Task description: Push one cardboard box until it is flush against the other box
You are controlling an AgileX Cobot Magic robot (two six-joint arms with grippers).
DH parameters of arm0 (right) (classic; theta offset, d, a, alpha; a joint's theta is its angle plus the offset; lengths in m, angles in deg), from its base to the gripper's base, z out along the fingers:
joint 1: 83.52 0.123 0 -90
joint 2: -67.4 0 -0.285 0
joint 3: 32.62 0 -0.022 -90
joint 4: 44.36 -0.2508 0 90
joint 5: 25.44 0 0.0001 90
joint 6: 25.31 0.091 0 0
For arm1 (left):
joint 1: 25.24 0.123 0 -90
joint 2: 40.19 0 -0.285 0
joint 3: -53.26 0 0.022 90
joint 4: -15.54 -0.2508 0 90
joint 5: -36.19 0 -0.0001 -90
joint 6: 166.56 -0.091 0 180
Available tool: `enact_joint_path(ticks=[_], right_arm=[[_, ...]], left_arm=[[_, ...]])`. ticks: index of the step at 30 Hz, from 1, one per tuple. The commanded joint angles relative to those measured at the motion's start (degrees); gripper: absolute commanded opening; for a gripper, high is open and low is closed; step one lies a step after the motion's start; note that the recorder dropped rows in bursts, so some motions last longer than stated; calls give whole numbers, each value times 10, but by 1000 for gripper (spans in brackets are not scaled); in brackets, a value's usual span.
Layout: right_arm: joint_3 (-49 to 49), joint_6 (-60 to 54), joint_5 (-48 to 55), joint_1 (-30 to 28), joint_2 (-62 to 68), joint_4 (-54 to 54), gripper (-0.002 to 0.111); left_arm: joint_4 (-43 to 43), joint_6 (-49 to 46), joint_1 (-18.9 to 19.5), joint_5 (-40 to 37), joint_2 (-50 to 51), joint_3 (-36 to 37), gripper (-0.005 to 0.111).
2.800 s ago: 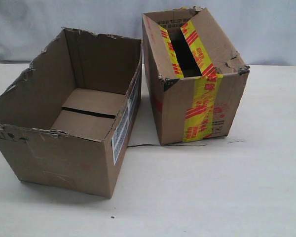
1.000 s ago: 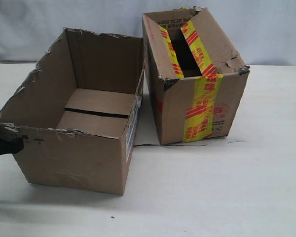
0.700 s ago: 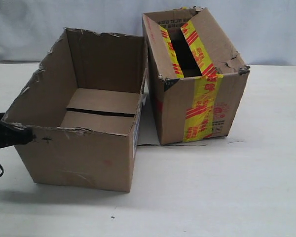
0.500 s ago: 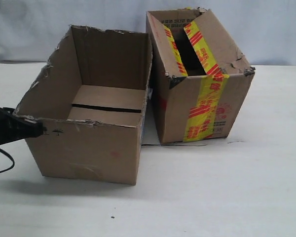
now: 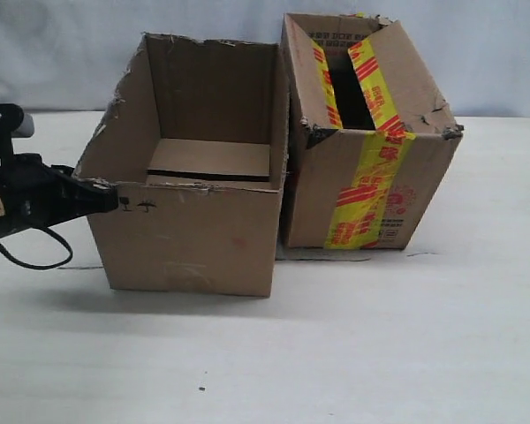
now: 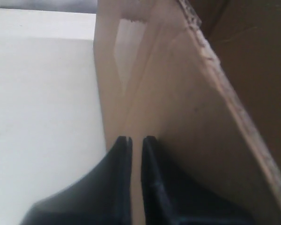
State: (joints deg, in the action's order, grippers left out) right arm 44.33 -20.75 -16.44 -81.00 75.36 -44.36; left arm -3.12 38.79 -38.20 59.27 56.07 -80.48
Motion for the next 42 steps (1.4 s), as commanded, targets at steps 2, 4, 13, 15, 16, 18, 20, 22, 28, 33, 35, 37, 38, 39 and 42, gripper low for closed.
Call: enact_joint_path(ticks=[2,4,13,15,16,18,20,22,28,33,35,37,38,39,42], right_arm=[[3,2,-5,-4,-2,0,0],[3,2,-5,-4,-2,0,0],[3,2,-5,-4,-2,0,0],[3,2,-5,-4,-2,0,0],[3,2,-5,-4,-2,0,0],[3,2,-5,-4,-2,0,0],[3,2,-5,-4,-2,0,0],[3,2,-5,-4,-2,0,0],[3,2,-5,-4,-2,0,0],[3,2,-5,-4,-2,0,0],[3,2,-5,-4,-2,0,0],[3,2,-5,-4,-2,0,0],[3,2,-5,-4,-2,0,0],[3,2,-5,-4,-2,0,0],[3,2,-5,-4,-2,0,0]], left_arm=[[13,4,-10,9,21,-34,0],[13,4,-10,8,38,-50,0],[17,4,-10,7,81,-104,0],[17,4,-10,-7,82,-119,0],[17,3,-10,-12,82,-126,0],[17,1,-10,-13,83,-139,0],[17,1,-10,-13,83,-148,0],[17,1,-10,-13,83,-154,0],[16,1,-10,-13,111,-158,0],[16,-2,-10,-2,130,-158,0],[12,-14,-10,-2,128,-158,0],[12,-30,-10,-8,119,-158,0],[12,-31,-10,-11,113,-158,0],[12,-33,-9,-12,103,-158,0],[12,-58,-9,-20,62,-149,0]])
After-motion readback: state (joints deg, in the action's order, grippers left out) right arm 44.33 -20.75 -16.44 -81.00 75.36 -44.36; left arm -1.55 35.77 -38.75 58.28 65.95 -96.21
